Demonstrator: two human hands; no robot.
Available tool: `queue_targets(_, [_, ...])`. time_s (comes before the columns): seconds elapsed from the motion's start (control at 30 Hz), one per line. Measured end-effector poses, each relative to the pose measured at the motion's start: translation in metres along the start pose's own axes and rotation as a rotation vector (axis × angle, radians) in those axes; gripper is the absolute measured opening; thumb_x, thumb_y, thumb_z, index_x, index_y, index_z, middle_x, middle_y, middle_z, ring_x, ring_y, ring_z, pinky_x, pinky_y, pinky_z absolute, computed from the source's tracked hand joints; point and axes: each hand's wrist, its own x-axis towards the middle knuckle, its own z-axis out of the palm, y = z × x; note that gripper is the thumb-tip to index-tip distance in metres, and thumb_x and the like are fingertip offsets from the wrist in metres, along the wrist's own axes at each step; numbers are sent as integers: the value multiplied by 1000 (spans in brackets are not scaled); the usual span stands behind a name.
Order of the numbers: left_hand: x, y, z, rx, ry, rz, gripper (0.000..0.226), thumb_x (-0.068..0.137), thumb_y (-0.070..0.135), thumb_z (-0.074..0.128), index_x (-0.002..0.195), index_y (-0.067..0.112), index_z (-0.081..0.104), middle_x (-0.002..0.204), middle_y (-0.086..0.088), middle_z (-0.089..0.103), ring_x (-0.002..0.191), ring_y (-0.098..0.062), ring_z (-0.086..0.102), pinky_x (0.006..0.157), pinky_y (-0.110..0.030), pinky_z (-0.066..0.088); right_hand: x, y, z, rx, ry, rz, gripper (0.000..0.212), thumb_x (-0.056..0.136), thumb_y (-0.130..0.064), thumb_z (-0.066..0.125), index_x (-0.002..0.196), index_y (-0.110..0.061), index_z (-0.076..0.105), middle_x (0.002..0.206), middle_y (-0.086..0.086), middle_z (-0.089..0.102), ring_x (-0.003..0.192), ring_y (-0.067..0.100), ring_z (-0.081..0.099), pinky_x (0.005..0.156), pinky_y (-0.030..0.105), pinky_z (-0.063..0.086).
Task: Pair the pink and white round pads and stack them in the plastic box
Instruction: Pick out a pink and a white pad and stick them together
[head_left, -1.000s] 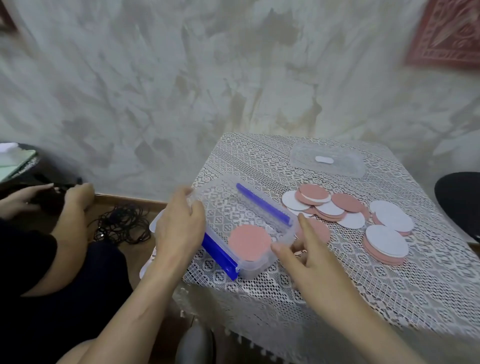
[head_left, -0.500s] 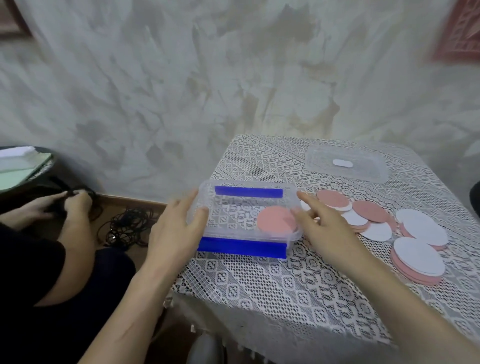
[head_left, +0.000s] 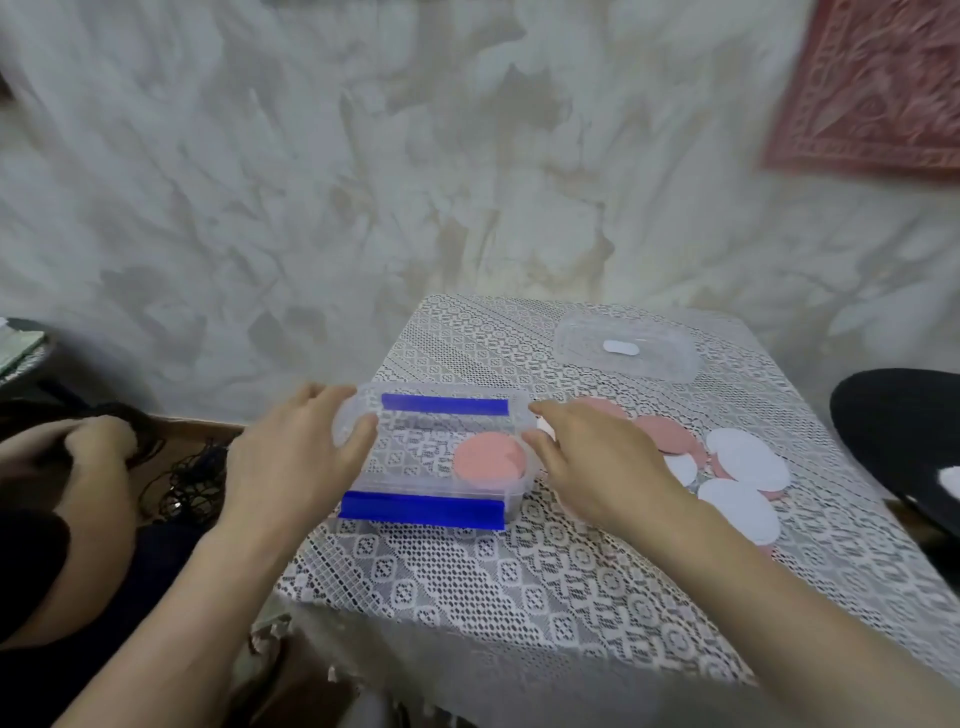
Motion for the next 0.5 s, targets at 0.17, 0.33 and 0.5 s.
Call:
queue_targets(0.17, [2, 57, 4, -47, -16, 220, 48, 95, 49, 54, 138, 27, 57, 127, 0, 62, 110, -23, 60, 82, -37, 49, -8, 19, -15, -151, -10, -61, 43, 106, -49, 33, 144, -29, 40, 136, 0, 56, 121, 26, 54, 88, 42, 48])
queue_targets(0.33, [4, 128, 28, -79, -37, 384, 50, 96, 51, 49, 141, 28, 52, 127, 2, 61, 114, -23, 53, 89, -36, 46, -25, 62, -20, -214, 22, -12, 47, 103, -56, 37, 143, -31, 41, 133, -1, 55, 119, 25, 51, 85, 41, 47])
queue_targets(0.5, [-5, 196, 56, -122, -30, 544, 44, 94, 45, 54, 130, 21, 62, 118, -2, 66, 104, -26, 56, 86, -38, 47, -40, 113, -21, -233, 47, 108, 49, 102, -56, 38, 145, -32, 40, 134, -2, 51, 123, 25, 46, 88, 39, 45])
